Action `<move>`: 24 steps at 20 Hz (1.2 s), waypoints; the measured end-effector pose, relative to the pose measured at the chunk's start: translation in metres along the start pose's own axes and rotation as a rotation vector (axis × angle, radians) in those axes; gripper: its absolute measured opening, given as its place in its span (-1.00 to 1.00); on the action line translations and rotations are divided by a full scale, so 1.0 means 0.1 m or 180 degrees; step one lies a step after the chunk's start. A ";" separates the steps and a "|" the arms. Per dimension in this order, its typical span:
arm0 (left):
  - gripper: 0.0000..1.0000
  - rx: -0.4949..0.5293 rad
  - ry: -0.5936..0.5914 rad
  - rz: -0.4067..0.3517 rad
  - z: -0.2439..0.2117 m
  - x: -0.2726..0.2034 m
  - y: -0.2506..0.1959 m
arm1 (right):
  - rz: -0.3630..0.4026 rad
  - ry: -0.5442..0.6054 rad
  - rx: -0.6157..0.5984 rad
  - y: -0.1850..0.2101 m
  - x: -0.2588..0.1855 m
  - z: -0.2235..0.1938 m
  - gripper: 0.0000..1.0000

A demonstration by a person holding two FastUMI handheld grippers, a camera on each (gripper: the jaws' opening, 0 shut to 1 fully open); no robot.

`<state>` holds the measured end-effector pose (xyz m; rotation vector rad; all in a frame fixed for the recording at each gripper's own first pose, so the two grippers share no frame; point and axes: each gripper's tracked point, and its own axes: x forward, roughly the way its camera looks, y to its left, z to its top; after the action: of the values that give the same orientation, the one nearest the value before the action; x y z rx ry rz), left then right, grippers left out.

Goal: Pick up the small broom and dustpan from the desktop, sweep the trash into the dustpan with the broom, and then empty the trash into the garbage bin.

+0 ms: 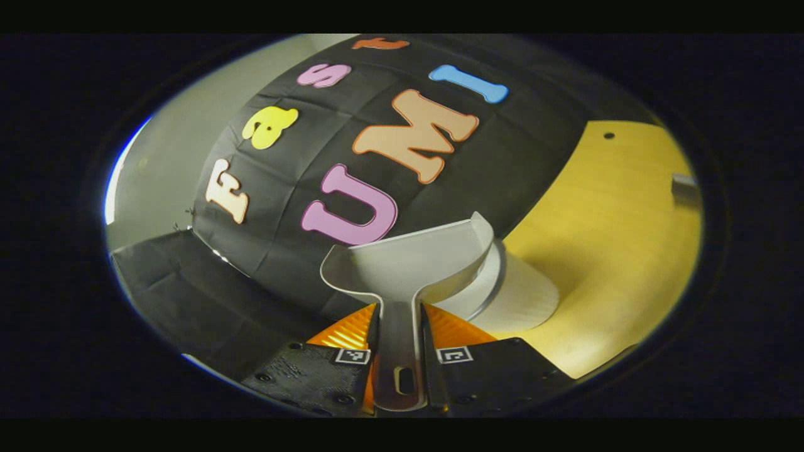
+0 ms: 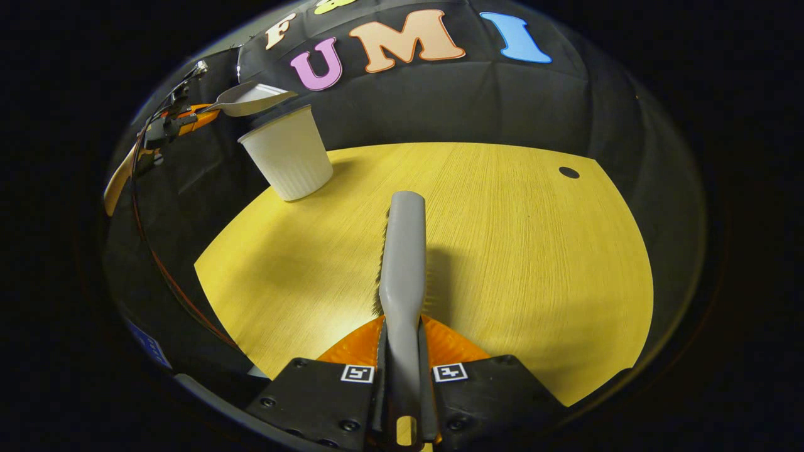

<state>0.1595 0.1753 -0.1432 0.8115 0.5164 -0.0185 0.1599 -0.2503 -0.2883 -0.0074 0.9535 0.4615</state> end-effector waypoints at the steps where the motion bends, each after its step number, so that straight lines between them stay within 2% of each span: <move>1: -0.53 -0.0205 -0.0048 -0.0072 0.08 -0.05 -0.16 | -0.0001 -0.0020 0.0008 0.01 -0.02 0.00 -0.63; 4: -0.57 -0.0640 -0.0123 -0.0388 0.24 -0.17 -0.70 | -0.0009 -0.0076 0.0027 0.02 -0.05 0.04 -0.63; 8: -0.50 -0.1012 -0.0124 -0.0746 0.40 -0.35 -1.36 | -0.0058 -0.0080 0.0045 0.14 -0.03 0.06 -0.63; 12: -0.52 -0.1374 -0.0018 -0.1095 0.41 -0.60 -1.93 | -0.0108 -0.0072 0.0075 0.20 -0.02 0.09 -0.63; 16: -0.51 -0.1403 0.0139 -0.1314 0.21 -0.77 -2.43 | -0.0188 -0.0024 0.0120 0.23 0.03 0.08 -0.63; 20: -0.51 -0.1487 0.0459 -0.1530 -0.15 -0.86 -2.86 | -0.0252 0.0087 0.0121 0.26 0.07 0.06 -0.63; 24: -0.51 -0.1457 0.0638 -0.1599 -0.42 -0.94 -3.10 | -0.0343 0.0184 0.0087 0.25 0.12 0.01 -0.63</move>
<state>-0.0061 -0.0279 -0.3379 0.2225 0.8672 -0.2748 0.1573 -0.2230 -0.2920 -0.0474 1.0108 0.3504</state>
